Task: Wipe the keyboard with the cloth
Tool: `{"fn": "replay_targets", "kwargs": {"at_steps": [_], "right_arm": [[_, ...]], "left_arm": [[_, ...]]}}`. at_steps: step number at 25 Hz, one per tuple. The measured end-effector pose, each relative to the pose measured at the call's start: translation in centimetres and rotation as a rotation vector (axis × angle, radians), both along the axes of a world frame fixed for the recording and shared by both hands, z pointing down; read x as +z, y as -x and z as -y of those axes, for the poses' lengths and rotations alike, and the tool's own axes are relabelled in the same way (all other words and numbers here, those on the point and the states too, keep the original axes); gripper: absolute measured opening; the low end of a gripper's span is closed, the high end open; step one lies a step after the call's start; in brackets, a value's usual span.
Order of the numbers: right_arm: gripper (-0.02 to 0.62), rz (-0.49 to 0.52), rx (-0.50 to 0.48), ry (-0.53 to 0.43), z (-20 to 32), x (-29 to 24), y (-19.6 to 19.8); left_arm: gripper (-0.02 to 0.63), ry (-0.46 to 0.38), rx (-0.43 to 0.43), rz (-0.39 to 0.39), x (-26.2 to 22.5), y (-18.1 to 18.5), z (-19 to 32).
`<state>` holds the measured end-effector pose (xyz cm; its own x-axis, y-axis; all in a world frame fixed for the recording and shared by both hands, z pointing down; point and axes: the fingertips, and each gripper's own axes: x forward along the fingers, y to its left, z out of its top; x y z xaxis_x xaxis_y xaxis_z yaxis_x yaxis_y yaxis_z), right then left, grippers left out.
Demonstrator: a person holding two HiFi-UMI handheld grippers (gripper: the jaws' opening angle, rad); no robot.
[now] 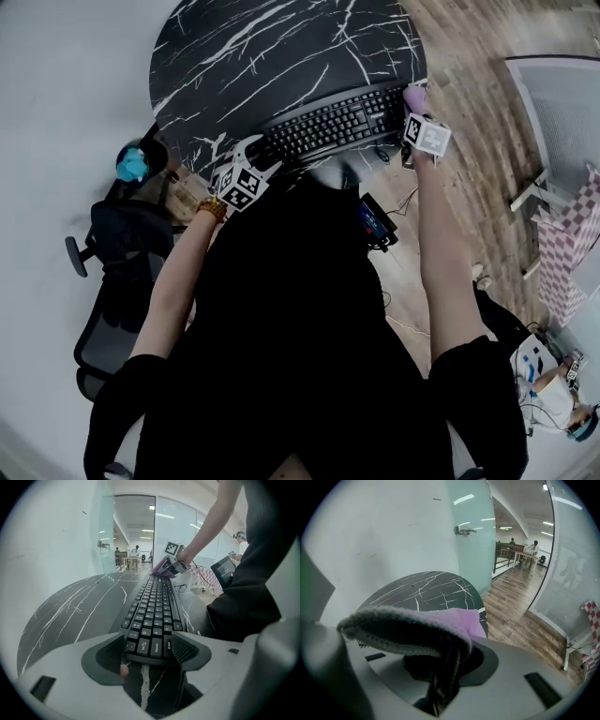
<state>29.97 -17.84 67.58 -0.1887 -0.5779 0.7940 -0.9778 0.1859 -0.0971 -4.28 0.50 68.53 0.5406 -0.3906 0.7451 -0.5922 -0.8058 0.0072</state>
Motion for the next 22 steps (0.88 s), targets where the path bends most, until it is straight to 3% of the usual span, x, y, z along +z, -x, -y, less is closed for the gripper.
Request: {"fn": "replay_targets", "kwargs": {"at_steps": [8, 22], "right_arm": [[0.080, 0.003, 0.072, -0.027, -0.2, 0.1, 0.2], [0.077, 0.012, 0.104, -0.044, -1.2, 0.6, 1.8]], "left_arm": [[0.302, -0.003, -0.007, -0.005, 0.0, 0.0, 0.0], [0.302, 0.008, -0.021, -0.021, 0.1, 0.0, 0.1]]}}
